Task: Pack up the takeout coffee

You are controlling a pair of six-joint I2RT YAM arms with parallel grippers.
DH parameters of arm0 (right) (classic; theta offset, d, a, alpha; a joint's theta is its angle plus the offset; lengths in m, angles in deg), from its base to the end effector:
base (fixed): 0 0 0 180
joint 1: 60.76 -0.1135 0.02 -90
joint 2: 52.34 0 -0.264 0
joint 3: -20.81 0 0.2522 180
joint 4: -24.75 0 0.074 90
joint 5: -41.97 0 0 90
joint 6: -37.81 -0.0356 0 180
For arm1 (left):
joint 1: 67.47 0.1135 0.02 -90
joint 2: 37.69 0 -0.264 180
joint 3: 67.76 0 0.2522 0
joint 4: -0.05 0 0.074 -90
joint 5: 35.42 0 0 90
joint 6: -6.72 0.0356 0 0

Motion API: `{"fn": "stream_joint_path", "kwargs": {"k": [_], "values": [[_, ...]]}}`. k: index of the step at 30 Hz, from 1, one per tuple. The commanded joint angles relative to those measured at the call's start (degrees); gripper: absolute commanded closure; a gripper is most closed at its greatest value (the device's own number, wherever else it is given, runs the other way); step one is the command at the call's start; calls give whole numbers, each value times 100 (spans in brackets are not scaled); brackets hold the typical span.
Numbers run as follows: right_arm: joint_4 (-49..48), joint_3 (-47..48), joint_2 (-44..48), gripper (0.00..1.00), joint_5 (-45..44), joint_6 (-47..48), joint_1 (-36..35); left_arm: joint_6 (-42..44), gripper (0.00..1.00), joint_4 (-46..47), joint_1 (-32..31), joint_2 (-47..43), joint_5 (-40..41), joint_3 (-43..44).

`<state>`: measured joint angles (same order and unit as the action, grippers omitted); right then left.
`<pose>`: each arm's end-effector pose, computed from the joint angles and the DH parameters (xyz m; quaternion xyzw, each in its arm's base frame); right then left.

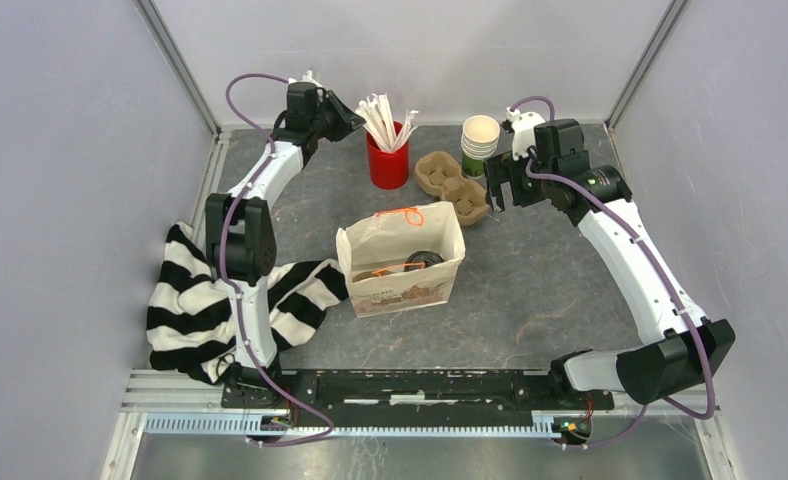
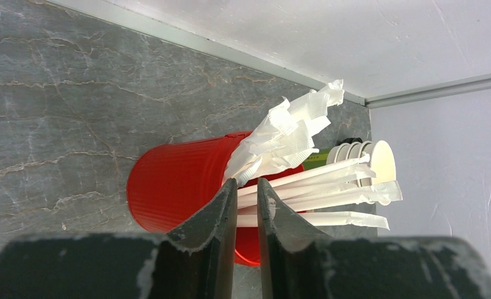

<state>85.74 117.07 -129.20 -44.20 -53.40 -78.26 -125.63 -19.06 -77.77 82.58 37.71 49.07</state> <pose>0.2661 0.0864 0.3817 -0.1427 0.9004 0.0967 0.3994 0.4946 -0.1004 0.2849 -0.1488 0.8132 -0.3529 0.4381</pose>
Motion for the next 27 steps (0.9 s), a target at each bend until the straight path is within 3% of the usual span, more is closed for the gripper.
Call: {"fn": "stream_joint_path", "kwargs": {"k": [1,22,27], "values": [[-226,82,65,2,75,55,19,-107,75,291,10,-60,-52,273],[-241,21,86,2,108,59,23,-4,65,-56,2,189,52,538],[-247,21,92,2,117,55,19,-2,67,-64,2,229,51,584]]}}
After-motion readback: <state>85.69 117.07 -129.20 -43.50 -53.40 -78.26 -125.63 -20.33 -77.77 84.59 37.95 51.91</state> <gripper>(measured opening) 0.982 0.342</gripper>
